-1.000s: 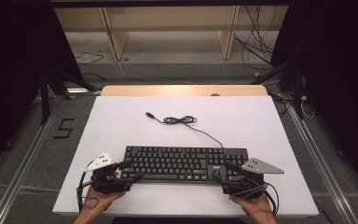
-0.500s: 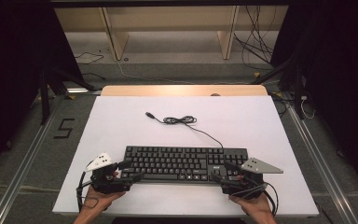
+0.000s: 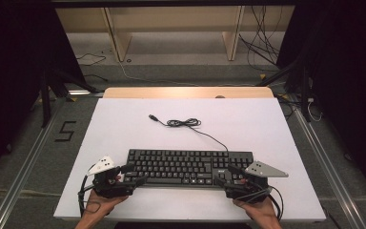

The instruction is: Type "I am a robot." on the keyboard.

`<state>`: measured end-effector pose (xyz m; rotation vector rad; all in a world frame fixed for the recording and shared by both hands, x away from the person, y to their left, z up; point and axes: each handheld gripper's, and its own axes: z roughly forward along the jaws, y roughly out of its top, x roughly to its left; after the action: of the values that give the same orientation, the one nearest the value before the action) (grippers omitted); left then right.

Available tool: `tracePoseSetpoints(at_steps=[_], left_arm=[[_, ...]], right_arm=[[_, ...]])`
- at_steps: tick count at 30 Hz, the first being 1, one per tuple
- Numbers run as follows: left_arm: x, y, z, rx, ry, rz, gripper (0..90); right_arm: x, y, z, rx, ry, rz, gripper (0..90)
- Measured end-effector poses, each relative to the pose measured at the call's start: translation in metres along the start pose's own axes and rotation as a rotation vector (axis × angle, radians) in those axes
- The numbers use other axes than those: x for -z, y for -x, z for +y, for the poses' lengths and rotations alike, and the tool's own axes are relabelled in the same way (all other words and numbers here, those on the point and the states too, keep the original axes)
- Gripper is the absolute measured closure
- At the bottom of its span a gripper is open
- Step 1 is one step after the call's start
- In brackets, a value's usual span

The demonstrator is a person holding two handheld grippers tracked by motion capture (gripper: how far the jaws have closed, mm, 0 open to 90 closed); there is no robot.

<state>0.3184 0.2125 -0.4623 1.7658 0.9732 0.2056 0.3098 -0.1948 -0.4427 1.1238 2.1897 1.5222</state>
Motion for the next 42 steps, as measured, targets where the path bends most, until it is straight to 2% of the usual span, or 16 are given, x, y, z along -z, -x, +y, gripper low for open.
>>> tracePoseSetpoints(at_steps=[1, 2, 3, 4, 13, 26, 42], left_arm=[[0.001, -0.004, 0.0, 0.015, -0.001, 0.021, 22.8], [0.001, -0.004, 0.0, 0.015, -0.001, 0.021, 25.5], [0.001, -0.004, 0.0, 0.015, -0.001, 0.021, 25.5], [0.001, -0.004, 0.0, 0.015, -0.001, 0.021, 25.5], [0.001, -0.005, 0.0, 0.013, -0.004, 0.024, 25.7], [0.002, -0.008, -0.001, 0.011, -0.011, 0.035, 31.0], [0.004, -0.012, -0.002, 0.015, -0.032, 0.068, 50.0]], right_arm=[[0.0, 0.0, 0.0, 0.0, 0.0, 0.0, 32.3], [0.0, 0.0, 0.0, 0.0, 0.0, 0.0, 32.3], [-0.045, -0.013, 0.018, 0.033, -0.065, 0.033, 32.3], [-0.045, -0.013, 0.018, 0.033, -0.065, 0.033, 37.9], [-0.047, -0.013, 0.019, 0.032, -0.067, 0.034, 38.7], [-0.073, -0.016, 0.022, 0.035, -0.125, 0.036, 52.8], [-0.093, -0.02, 0.025, 0.04, -0.169, 0.05, 74.0]])
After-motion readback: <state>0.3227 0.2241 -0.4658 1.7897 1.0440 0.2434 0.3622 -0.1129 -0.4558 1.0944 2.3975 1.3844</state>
